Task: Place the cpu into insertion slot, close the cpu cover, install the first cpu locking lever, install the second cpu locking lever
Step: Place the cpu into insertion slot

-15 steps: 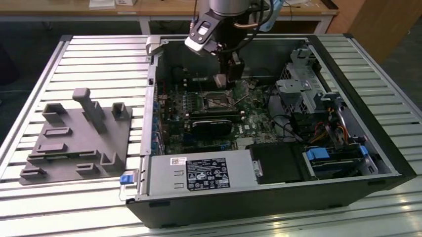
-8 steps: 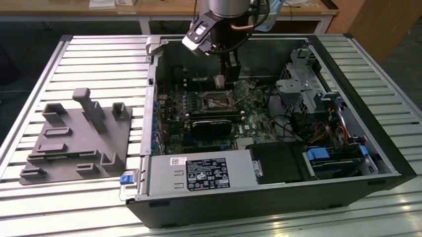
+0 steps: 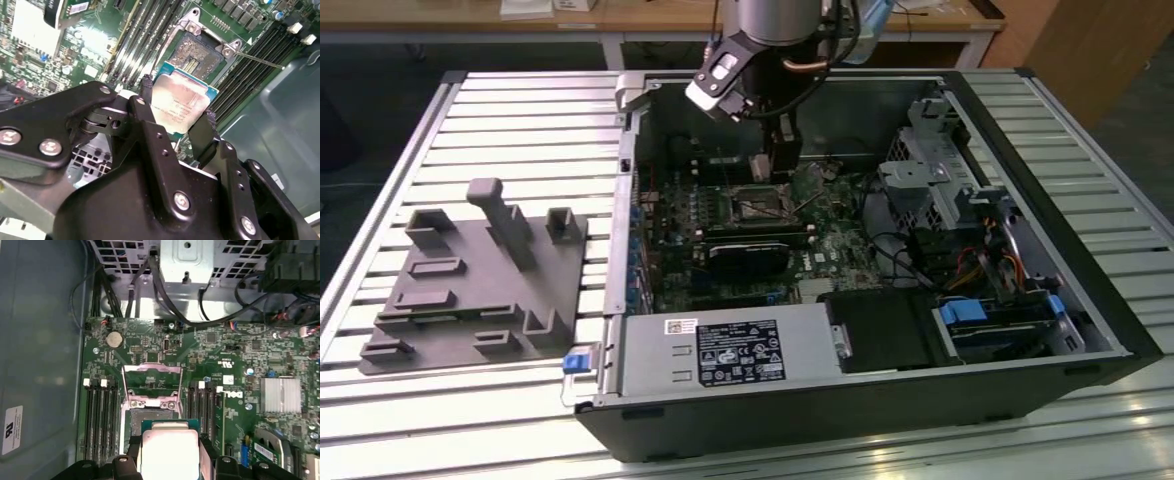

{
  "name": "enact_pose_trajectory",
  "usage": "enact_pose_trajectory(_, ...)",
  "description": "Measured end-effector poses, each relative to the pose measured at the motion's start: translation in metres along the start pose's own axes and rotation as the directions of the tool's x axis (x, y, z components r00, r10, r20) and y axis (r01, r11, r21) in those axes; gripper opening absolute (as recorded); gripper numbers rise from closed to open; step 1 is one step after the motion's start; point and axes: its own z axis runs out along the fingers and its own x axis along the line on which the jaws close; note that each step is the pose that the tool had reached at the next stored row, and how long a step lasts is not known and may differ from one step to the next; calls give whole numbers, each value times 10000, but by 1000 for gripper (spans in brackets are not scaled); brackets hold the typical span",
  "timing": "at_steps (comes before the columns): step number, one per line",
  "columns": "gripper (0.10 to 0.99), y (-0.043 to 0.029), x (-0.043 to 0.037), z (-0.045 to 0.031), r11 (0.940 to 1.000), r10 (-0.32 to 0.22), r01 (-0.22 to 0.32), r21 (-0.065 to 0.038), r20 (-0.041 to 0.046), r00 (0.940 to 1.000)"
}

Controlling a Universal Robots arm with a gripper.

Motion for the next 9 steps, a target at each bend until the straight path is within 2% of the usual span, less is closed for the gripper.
enact_pose_trajectory(3,541,-4,0,43,9999,-133,133,-2,-72,9999)
enact_pose_trajectory(9,541,-12,-1,150,9999,-155,155,-1,-74,9999)
